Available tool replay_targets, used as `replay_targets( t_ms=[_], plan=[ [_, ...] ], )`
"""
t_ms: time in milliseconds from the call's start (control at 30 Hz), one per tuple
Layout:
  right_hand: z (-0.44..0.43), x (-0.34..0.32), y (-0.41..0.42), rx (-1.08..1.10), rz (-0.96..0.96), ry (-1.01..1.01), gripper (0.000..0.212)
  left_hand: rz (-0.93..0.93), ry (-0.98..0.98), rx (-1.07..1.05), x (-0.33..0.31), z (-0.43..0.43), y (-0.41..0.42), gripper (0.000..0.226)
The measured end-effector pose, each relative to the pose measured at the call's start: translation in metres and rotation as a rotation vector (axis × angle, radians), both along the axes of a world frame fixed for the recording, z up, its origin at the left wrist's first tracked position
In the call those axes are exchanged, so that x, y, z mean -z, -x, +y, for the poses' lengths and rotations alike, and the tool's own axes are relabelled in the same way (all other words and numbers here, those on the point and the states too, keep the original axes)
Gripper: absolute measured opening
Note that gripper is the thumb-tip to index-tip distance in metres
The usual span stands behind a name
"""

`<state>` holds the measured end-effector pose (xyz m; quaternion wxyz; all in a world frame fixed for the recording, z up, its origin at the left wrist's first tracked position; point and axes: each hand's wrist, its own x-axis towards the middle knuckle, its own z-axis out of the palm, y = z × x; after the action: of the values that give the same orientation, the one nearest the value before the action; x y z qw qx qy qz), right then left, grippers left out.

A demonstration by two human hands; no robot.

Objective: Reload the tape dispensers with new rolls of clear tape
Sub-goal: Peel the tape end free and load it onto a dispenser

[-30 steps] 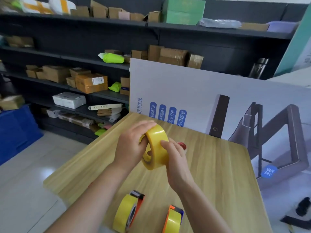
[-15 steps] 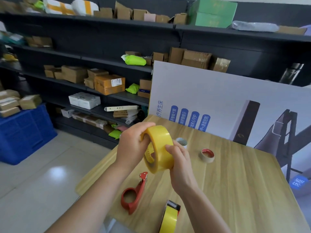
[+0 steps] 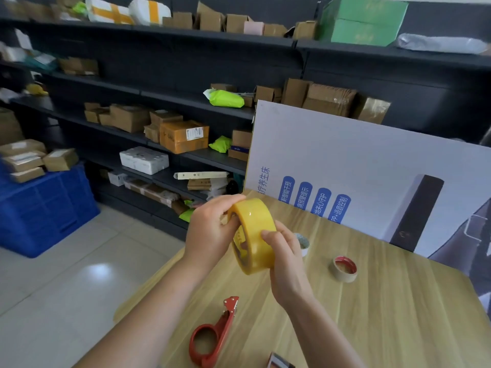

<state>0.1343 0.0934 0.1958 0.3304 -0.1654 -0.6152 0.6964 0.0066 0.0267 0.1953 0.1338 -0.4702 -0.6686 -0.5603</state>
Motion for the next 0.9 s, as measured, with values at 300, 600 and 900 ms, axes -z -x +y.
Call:
replay_targets(
  t_ms=[300, 600, 900],
  plan=[
    [0.023, 0.005, 0.029, 0.002, -0.041, 0.002, 0.025, 0.129, 0.004, 0.082, 0.004, 0.022, 0.024, 0.037],
    [0.028, 0.007, 0.078, 0.126, -0.091, -0.006, 0.031, 0.182, 0.047, 0.328, 0.017, 0.029, 0.071, 0.043],
    [0.014, 0.009, 0.134, 0.237, -0.165, 0.063, 0.046, -0.165, 0.211, 0.441, 0.006, 0.029, 0.143, 0.063]
  ],
)
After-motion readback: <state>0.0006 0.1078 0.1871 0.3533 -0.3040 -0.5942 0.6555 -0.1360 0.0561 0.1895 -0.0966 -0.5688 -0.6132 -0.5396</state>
